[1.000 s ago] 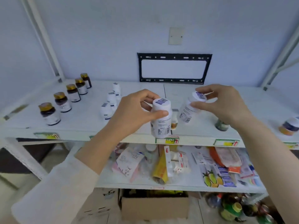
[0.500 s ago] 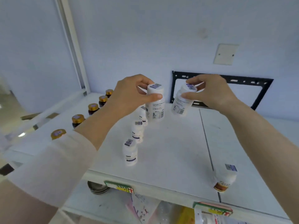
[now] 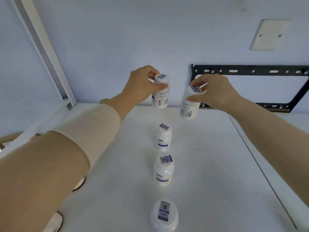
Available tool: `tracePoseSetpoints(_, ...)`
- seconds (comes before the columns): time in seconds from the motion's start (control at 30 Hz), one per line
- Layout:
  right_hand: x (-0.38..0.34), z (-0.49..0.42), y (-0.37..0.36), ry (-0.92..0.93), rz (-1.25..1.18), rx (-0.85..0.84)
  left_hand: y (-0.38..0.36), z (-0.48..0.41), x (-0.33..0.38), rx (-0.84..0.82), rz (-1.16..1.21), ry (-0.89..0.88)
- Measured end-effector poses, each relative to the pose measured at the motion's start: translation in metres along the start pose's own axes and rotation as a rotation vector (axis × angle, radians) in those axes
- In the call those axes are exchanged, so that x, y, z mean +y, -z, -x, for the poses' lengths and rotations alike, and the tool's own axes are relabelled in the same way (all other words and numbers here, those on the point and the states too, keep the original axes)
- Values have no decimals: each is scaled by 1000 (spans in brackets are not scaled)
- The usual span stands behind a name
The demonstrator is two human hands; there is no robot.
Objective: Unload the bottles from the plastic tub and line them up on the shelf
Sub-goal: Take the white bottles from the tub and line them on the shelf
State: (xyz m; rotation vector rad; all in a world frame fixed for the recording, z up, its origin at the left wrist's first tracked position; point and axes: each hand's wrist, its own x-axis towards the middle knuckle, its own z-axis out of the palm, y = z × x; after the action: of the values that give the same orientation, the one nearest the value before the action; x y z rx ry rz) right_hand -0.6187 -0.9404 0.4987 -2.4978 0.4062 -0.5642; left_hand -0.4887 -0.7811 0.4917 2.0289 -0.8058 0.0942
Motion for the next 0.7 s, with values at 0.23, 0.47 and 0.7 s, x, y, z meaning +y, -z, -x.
tracePoseSetpoints(0.23, 15, -30, -46, -70, -51, -46, -48, -45, -65, -111, 30, 87)
tracePoseSetpoints(0.47, 25, -47, -89, -69, -95, -164, -73, -67, -99, -232, 150, 171)
tracePoseSetpoints(0.7, 36, -48, -108, -71, -141, -230, -90, -77, -108, -306, 168, 183)
